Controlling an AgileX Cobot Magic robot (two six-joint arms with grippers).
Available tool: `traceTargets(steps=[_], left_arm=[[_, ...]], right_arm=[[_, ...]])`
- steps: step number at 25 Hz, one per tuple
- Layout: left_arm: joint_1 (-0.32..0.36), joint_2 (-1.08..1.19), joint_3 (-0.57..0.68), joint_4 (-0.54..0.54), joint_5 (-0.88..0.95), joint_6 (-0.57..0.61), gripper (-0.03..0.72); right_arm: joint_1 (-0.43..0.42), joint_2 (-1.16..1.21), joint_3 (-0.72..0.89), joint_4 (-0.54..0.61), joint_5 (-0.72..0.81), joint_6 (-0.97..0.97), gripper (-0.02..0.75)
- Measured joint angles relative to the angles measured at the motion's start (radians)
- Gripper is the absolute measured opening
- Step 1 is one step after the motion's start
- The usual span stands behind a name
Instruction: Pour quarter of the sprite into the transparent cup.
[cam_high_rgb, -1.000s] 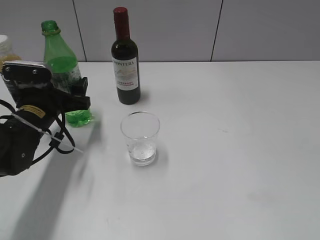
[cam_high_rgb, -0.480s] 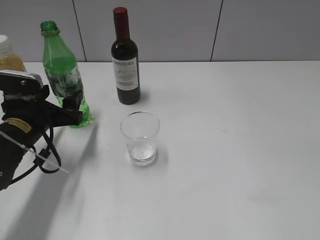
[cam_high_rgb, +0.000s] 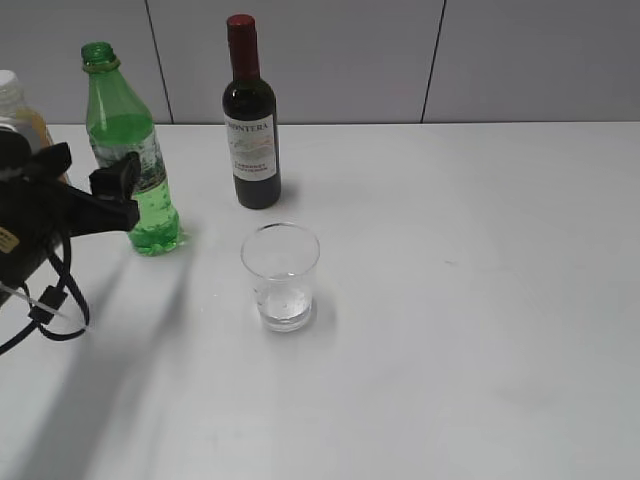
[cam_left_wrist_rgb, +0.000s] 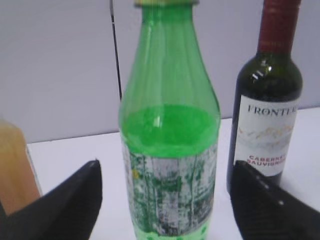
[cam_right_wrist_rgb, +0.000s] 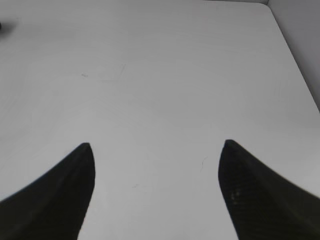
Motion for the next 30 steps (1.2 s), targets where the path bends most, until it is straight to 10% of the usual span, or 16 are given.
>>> traceTargets(steps=[13,30], left_arm=[[0.068,-0.321,-0.036,0.0,0.708,0.029,0.594],[0.296,-0.474,-0.582,0.169,1.896,0.033,0.591]], right_arm=[[0.0,0.0,0.0,0.0,0.001,0.0,0.594],[0.0,0.0,0.0,0.0,0.0,0.0,0.594]])
